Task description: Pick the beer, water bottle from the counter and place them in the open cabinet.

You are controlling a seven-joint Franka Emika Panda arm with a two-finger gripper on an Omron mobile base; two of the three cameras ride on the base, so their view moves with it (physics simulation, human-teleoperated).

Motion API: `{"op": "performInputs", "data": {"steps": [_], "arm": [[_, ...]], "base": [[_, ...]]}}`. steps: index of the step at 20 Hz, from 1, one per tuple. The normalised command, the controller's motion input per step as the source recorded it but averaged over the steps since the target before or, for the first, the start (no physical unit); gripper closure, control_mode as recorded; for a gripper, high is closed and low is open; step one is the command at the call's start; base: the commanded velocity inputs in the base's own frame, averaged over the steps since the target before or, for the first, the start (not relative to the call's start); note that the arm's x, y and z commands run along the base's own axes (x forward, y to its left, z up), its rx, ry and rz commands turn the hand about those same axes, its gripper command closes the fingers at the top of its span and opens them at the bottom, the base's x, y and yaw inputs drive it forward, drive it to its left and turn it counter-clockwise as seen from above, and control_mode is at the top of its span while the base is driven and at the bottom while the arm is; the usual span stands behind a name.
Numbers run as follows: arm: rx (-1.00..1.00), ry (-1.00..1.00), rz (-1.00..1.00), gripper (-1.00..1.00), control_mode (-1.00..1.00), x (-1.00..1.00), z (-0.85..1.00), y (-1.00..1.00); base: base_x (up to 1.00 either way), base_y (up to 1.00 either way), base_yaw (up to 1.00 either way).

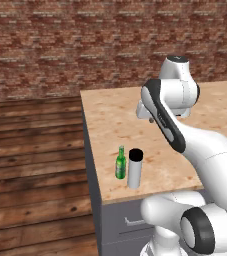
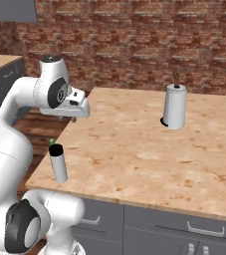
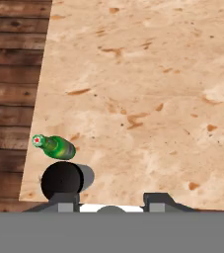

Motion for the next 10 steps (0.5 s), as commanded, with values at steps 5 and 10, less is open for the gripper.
{"op": "performInputs", "data": {"steps": [5,10], "arm": [[0.00,0.00,0.00,-1.00,-1.00,-0.16,-0.05,-0.02],[0.00,-0.04,0.04,-1.00,-1.00,-0.40,-0.18,0.00]], "base": [[0.00,0.00,0.00],[0.00,0.00,0.00]]}}
